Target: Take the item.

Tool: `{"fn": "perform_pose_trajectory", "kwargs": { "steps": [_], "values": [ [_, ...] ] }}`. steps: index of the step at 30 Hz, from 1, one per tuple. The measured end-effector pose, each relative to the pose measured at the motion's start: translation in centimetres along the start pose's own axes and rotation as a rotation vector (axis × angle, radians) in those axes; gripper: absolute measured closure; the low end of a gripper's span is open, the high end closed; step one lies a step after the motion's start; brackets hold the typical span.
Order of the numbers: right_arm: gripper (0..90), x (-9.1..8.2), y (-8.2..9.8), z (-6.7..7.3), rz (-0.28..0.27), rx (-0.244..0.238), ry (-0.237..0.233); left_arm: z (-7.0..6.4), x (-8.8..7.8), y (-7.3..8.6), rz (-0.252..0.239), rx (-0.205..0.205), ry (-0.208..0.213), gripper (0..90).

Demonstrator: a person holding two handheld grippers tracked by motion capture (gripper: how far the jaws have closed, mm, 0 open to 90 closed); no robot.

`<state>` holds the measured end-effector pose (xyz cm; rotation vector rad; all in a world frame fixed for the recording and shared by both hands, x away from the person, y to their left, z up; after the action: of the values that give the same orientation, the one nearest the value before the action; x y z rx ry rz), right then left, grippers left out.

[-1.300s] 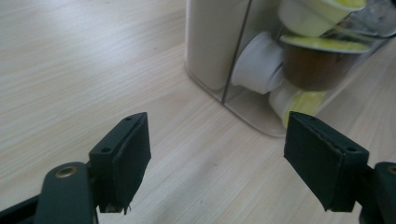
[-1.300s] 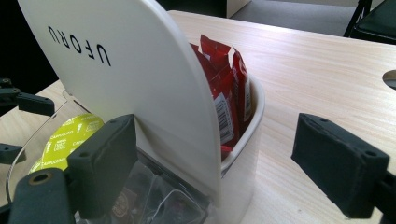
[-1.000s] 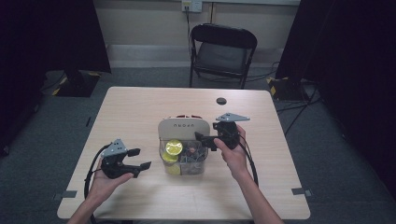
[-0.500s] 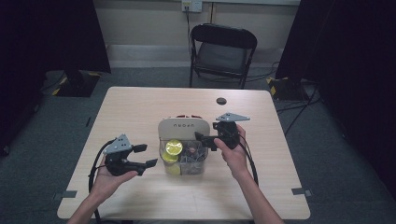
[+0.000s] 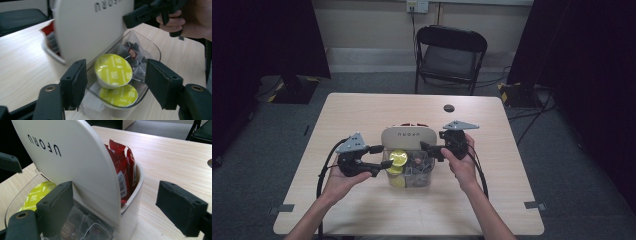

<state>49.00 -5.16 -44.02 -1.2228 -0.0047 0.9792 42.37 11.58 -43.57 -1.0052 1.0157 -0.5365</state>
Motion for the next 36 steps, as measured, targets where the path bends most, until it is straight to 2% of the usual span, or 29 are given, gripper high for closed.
{"fn": "perform_pose_trajectory", "kwargs": {
  "steps": [6, 12, 15, 19, 23, 28, 32, 36],
  "values": [
    [14.1, 0.0, 0.0, 0.0, 0.003, -0.001, -0.004, 0.0, 1.4, 0.4, 0.013, -0.016, 0.022, 33.6],
    [14.3, 0.1, 0.1, 0.1, 0.007, 0.002, -0.005, 0.0, 2.2, 1.1, 0.022, -0.027, 0.014, 33.4],
    [14.5, 0.1, 0.2, 0.2, 0.01, 0.008, -0.006, 0.0, 2.3, 1.1, 0.003, -0.02, -0.003, 33.5],
    [14.5, 0.4, 0.4, 0.2, 0.019, 0.006, -0.007, -0.1, 2.3, 1.1, 0.019, -0.017, -0.01, 33.6],
    [14.4, 0.2, 0.3, 0.1, 0.013, 0.005, -0.004, -0.5, 2.8, 1.2, 0.029, -0.009, 0.008, 34.5],
    [14.4, 0.1, 0.3, 0.0, 0.013, 0.005, -0.003, -0.8, 3.2, 1.3, 0.04, -0.001, 0.009, 34.4],
    [14.9, 0.1, 0.4, 0.0, 0.013, 0.002, 0.003, -1.0, 3.4, 1.3, 0.03, -0.045, 0.03, 33.2],
    [15.0, 0.1, 0.3, 0.1, 0.01, -0.002, 0.001, -1.0, 3.8, 1.4, 0.049, -0.014, 0.019, 33.6]
  ]
}}
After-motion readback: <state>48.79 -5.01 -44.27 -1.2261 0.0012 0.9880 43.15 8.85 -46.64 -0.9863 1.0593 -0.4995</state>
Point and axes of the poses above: each handheld gripper's, and its own axes: x roughly forward along the jaws, y roughly out of its underside, z roughly to its left, the point moved 10 cm from there along x, roughly forward along the jaws, and after that the axes turned 15 degrees about x, right-handed, at the moved point
